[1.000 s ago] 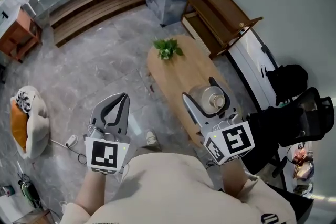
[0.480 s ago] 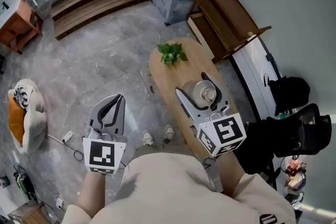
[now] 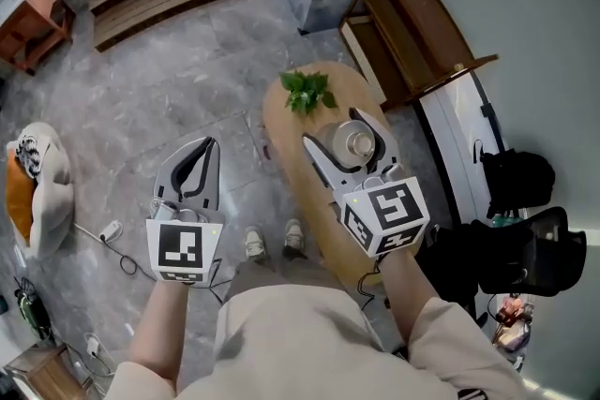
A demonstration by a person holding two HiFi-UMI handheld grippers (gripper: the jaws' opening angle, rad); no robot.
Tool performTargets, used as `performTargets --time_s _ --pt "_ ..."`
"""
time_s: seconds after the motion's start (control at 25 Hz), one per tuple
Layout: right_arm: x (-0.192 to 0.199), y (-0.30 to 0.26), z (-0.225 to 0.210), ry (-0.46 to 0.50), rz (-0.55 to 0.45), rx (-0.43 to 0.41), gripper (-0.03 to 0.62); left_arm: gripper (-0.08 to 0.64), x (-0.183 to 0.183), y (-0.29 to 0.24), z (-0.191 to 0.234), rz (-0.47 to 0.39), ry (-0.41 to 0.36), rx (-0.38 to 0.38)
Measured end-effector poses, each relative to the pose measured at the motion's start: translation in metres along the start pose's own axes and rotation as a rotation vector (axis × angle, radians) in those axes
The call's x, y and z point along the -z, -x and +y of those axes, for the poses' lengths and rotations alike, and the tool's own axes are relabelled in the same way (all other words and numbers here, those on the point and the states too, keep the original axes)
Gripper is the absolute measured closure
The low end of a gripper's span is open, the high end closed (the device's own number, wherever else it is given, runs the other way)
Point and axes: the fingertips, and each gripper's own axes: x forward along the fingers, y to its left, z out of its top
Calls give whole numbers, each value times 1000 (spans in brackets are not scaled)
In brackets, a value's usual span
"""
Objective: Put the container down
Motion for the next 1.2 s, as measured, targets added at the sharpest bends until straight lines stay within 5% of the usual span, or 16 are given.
performTargets --time_s 0.36,1.2 --pt "51 -89 -30 15 14 6 258 551 61 -84 7 33 43 -11" --pt "334 -295 -68 -76 225 67 258 551 332 -265 3 190 171 -13"
